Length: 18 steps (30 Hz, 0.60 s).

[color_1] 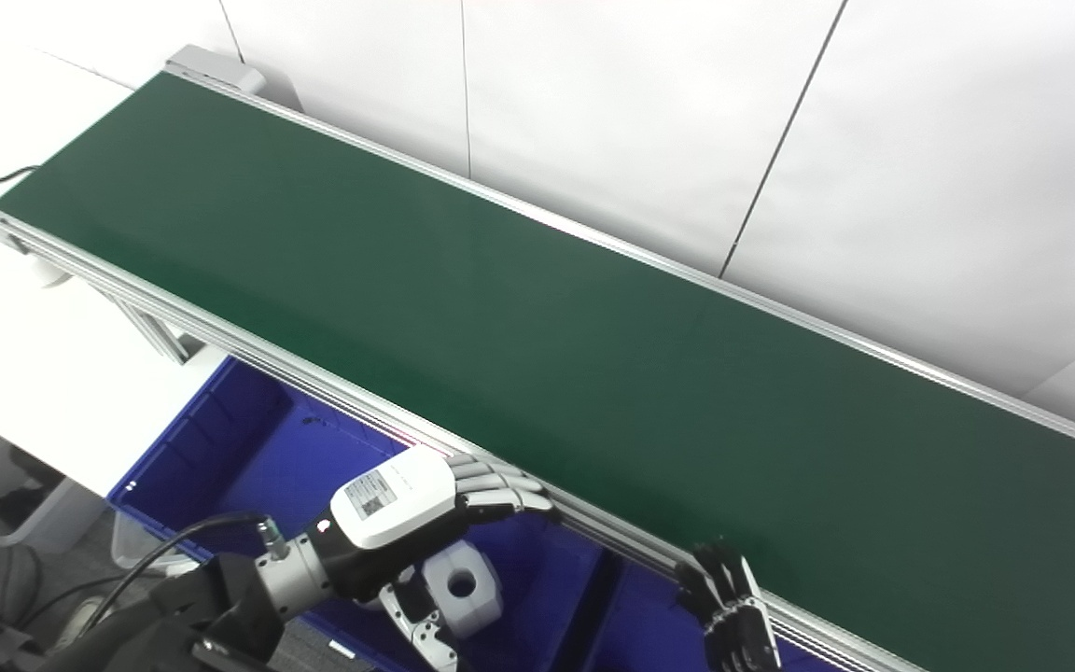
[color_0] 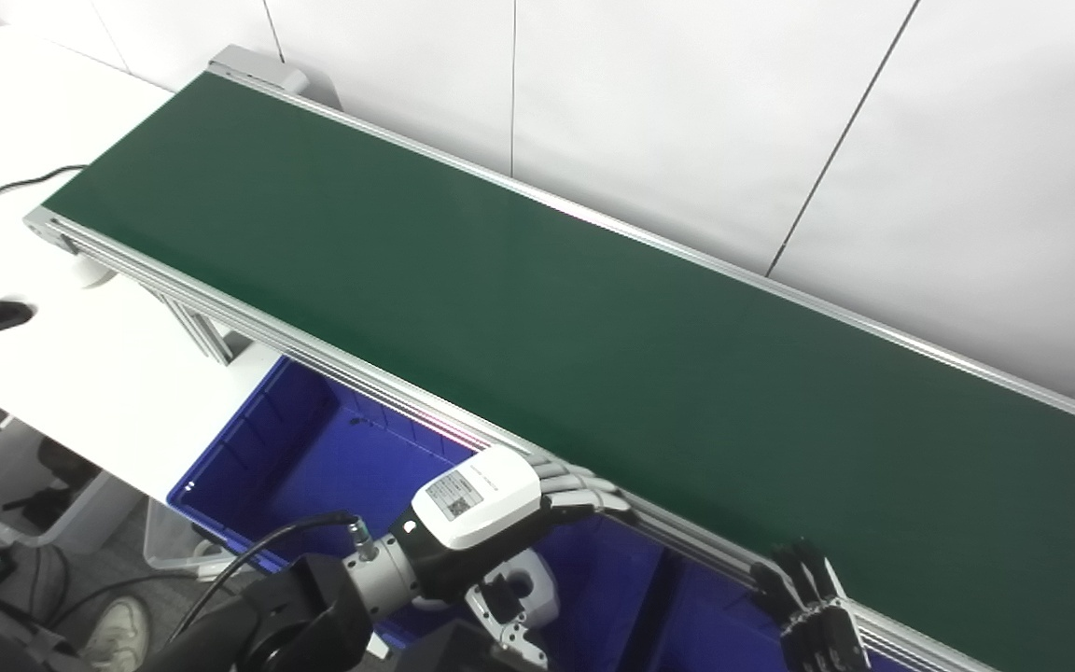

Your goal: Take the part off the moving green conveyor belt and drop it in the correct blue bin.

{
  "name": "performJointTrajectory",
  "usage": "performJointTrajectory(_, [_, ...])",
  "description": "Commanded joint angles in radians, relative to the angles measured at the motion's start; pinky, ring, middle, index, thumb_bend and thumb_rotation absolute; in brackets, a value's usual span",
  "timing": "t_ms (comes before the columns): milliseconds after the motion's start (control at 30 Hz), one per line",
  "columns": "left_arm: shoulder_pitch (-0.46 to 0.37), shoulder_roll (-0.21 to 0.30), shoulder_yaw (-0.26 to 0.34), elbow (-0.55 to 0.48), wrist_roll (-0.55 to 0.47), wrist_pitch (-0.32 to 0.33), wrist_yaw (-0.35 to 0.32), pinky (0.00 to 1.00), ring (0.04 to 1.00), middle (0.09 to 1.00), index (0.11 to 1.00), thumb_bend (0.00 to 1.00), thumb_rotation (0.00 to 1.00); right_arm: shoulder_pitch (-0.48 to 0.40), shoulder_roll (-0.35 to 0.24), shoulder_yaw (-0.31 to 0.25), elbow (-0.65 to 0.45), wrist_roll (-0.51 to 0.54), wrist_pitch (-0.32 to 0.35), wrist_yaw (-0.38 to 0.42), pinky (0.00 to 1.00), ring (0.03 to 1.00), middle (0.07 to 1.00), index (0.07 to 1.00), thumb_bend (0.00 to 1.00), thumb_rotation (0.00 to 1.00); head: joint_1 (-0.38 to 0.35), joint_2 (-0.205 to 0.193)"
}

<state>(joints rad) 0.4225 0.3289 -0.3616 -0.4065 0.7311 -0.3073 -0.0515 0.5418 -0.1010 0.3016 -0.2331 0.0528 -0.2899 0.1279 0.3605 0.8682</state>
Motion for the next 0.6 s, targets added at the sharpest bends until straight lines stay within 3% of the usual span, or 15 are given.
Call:
performJointTrajectory(0, [0.03, -0.045, -0.018, -0.081, -0.126, -0.059, 0.043, 0.78, 0.801, 0.806, 0.759, 0.88, 0.68, 0.01, 0.007, -0.002, -0.046, -0.007, 0.003, 0.005, 0.82, 0.842, 0.888, 0.911, 0.78, 0.86, -0.047, 0.012])
performJointTrajectory(167, [0.027, -0.162, -0.062, -0.094, -0.375, -0.118, 0.062, 0.71, 0.794, 0.791, 0.743, 0.82, 0.62, 0.002, 0.032, -0.001, -0.033, -0.053, 0.001, -0.013, 0.82, 0.834, 0.88, 0.897, 0.77, 0.86, -0.16, 0.019])
performJointTrajectory(200, [0.024, -0.185, -0.063, -0.085, -0.411, -0.127, 0.065, 0.71, 0.794, 0.79, 0.743, 0.82, 0.62, 0.001, 0.04, 0.0, -0.031, -0.07, 0.007, -0.018, 0.83, 0.834, 0.88, 0.896, 0.77, 0.86, -0.209, 0.019])
performJointTrajectory(300, [0.031, -0.251, -0.054, -0.038, -0.461, -0.126, 0.071, 0.73, 0.811, 0.812, 0.773, 0.8, 0.66, -0.001, 0.064, 0.006, -0.025, -0.116, 0.015, -0.032, 0.82, 0.834, 0.879, 0.894, 0.78, 0.88, -0.27, 0.016])
performJointTrajectory(333, [0.027, -0.252, -0.052, -0.011, -0.498, -0.09, 0.051, 0.74, 0.817, 0.821, 0.785, 0.79, 0.68, -0.001, 0.078, 0.01, -0.02, -0.137, 0.014, -0.042, 0.82, 0.835, 0.879, 0.893, 0.79, 0.88, -0.327, 0.014])
performJointTrajectory(367, [0.025, -0.247, -0.046, 0.006, -0.524, -0.036, 0.026, 0.88, 0.913, 0.91, 0.858, 0.81, 0.74, 0.0, 0.092, 0.014, -0.012, -0.156, 0.009, -0.051, 0.82, 0.836, 0.878, 0.89, 0.79, 0.88, -0.357, 0.013])
performJointTrajectory(433, [0.014, -0.222, -0.027, 0.025, -0.571, 0.068, -0.024, 0.96, 0.984, 0.983, 0.932, 0.85, 0.82, 0.005, 0.125, 0.023, 0.002, -0.189, 0.001, -0.073, 0.82, 0.835, 0.877, 0.886, 0.79, 0.88, -0.433, 0.011])
performJointTrajectory(567, [-0.029, -0.164, 0.005, 0.067, -0.602, 0.097, -0.087, 0.99, 0.999, 0.999, 0.965, 0.81, 0.83, 0.014, 0.189, 0.046, 0.031, -0.264, -0.019, -0.127, 0.83, 0.845, 0.882, 0.889, 0.79, 0.89, -0.581, 0.018])
